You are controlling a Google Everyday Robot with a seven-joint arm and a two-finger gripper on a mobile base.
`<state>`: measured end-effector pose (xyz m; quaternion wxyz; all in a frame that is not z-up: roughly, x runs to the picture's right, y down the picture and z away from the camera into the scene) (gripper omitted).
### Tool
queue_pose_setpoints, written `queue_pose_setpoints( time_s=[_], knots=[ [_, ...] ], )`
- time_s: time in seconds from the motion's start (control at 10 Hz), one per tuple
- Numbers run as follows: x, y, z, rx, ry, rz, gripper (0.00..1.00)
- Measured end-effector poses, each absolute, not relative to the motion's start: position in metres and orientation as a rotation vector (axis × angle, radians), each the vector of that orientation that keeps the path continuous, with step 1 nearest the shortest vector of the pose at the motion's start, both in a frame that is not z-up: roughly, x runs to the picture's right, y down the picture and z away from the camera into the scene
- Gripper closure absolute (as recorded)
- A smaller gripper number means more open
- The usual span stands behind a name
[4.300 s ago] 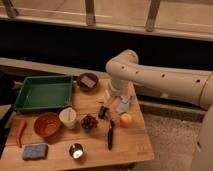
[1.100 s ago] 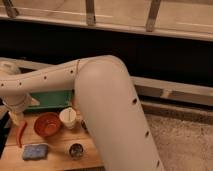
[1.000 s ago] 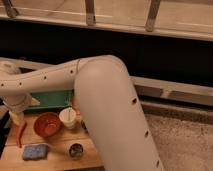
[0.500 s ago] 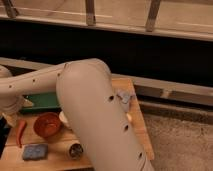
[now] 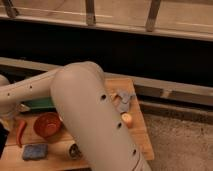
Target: Place pepper in red bowl
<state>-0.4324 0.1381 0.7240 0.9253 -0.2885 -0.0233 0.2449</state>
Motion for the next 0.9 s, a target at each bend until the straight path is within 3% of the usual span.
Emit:
queue_pose_setpoints(
  time_s=[0.5, 0.9],
  knots=[
    [-0.435, 0.141, 0.725, -0.585, -0.053, 0.489, 0.27],
    [-0.449, 0.169, 0.751, -0.671, 0.044, 0.416, 0.27]
  ],
)
